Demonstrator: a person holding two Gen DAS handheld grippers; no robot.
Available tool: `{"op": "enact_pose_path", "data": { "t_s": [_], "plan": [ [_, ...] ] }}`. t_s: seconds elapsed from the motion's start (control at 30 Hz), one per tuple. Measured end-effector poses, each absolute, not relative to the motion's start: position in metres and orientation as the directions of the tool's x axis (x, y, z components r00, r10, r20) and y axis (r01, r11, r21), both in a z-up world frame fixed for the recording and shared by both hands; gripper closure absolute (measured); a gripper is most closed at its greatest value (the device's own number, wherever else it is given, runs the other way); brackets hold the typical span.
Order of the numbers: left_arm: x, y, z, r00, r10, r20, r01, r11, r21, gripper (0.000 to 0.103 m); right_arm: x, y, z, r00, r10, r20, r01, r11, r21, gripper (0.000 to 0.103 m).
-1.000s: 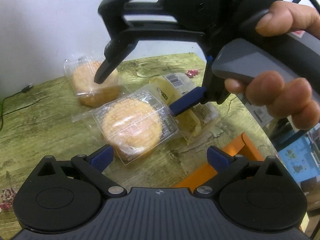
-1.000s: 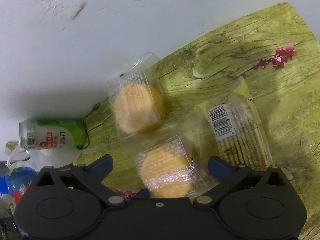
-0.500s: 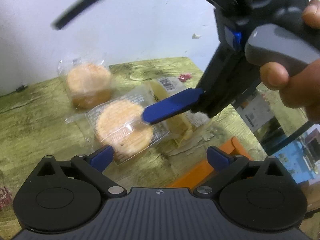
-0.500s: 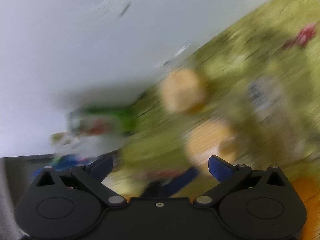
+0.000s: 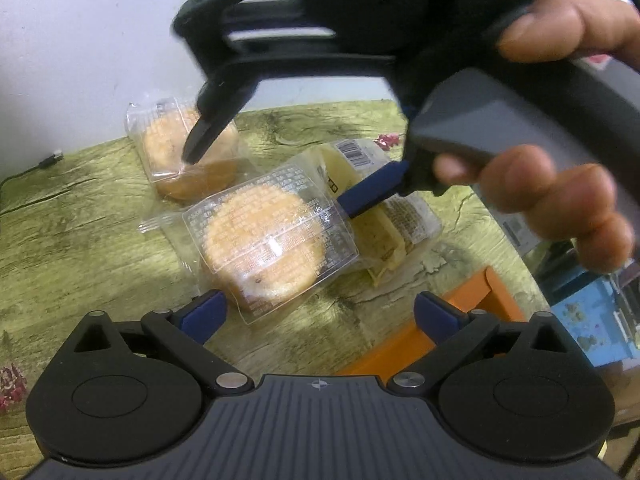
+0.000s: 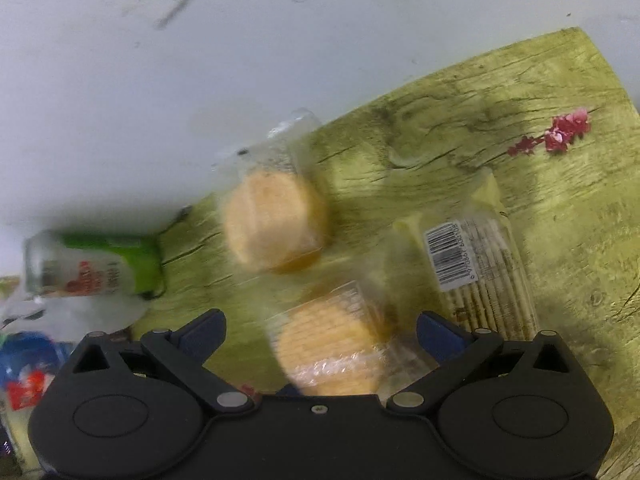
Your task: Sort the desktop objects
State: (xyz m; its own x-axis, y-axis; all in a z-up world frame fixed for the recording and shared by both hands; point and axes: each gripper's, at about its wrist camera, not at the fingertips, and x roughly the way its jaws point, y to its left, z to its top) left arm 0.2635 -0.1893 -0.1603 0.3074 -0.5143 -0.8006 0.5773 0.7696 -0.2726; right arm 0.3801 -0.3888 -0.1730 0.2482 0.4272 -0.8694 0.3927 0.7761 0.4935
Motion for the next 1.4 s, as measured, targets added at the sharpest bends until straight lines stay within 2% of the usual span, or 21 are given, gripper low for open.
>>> {"op": "enact_pose_path", "data": {
  "t_s": [0.23,0.6,1.03,1.4],
  "plan": [
    [0.266,-0.188,-0.162,0.300,-0.520,-0.800,0.574,0.768,-0.284,0.001,0.385,-0.378,-0.179,0.214,0.436,-0.874,0.368,0.793,0.486,0.000],
    [0.267,-0.182,-0.161,0.300,-0.533,-0.791,0.563,0.768,-0.304,0.001,0.364,-0.385,-0.138,0.306,0.581,-0.754,0.319,0.684,0.657,0.000],
    [0.271,-0.164,-0.161,0.289,-0.527,-0.799,0.501,0.795,-0.343,0.002,0.361,-0.354,-0.120,0.316,0.721,-0.617,0.253,0.563,0.787,0.000],
    [0.264,-0.143,-0.149,0.321,-0.534,-0.783,0.486,0.802,-0.348,0.003,0.370,-0.317,-0.131,0.274,0.762,-0.587,0.256,0.531,0.808,0.000]
  ]
}}
